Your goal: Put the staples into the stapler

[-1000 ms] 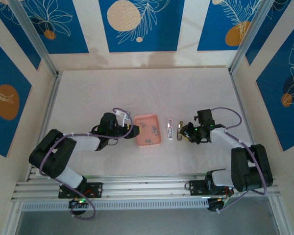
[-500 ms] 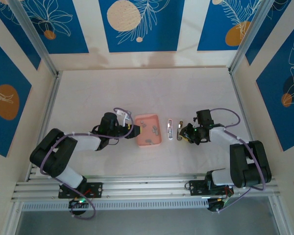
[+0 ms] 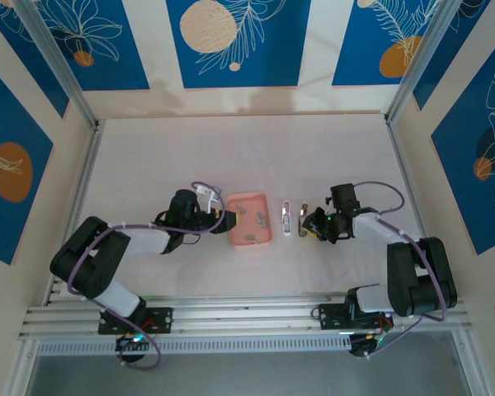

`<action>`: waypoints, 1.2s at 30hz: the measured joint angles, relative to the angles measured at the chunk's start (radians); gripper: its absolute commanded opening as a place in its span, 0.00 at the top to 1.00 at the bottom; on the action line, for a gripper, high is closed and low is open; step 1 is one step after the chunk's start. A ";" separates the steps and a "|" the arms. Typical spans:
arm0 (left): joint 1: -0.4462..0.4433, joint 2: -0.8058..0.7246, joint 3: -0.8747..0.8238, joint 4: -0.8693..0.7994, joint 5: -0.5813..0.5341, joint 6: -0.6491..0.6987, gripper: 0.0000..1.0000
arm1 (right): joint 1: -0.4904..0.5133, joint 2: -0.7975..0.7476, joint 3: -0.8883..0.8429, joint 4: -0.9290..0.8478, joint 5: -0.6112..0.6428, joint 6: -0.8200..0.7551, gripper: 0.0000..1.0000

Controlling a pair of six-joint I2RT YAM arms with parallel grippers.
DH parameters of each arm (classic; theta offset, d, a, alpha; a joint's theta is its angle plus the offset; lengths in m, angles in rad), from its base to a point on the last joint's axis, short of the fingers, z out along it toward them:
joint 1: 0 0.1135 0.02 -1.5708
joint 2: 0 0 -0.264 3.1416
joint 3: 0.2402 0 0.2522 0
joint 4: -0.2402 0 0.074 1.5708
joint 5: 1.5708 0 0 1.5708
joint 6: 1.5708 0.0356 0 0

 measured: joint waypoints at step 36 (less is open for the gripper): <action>0.000 0.000 0.000 -0.001 0.000 0.019 0.41 | 0.020 0.071 0.037 -0.005 0.026 -0.012 0.79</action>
